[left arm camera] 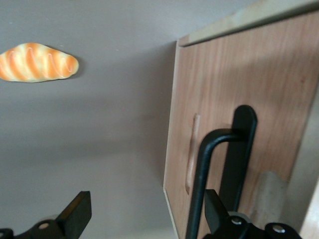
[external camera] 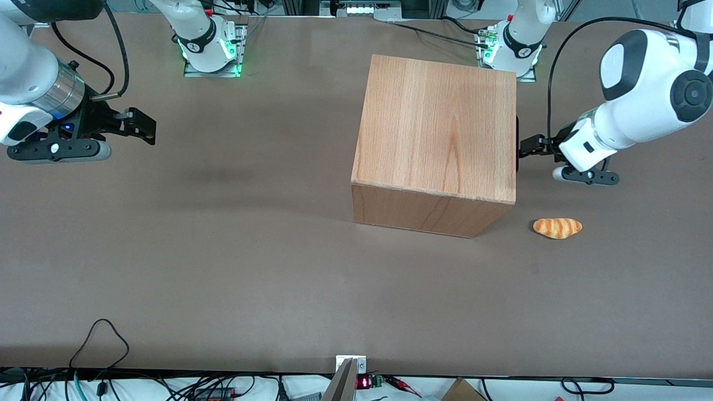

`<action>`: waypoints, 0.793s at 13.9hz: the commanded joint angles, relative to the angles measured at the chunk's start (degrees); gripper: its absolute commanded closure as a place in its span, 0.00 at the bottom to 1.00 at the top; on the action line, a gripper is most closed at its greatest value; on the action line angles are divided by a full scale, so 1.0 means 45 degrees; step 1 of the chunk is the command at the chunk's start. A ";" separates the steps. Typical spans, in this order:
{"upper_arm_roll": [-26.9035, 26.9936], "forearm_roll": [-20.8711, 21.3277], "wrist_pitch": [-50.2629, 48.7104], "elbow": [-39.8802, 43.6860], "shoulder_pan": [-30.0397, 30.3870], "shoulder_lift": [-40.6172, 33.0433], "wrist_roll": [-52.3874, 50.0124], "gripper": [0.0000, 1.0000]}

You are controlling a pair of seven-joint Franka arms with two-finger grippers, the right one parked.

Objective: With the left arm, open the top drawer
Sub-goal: 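Move the open left gripper to the drawer's black bar handle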

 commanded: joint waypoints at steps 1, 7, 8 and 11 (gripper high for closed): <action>-0.0150 -0.0414 0.0254 -0.0330 -0.0003 -0.0073 0.0428 0.00; -0.0150 -0.0414 0.0449 -0.0467 -0.0022 0.0259 0.0701 0.00; -0.0150 -0.0414 0.0449 -0.0468 -0.0003 0.0298 0.0857 0.00; -0.0150 -0.0414 0.0449 -0.0468 0.0055 0.0532 0.1111 0.00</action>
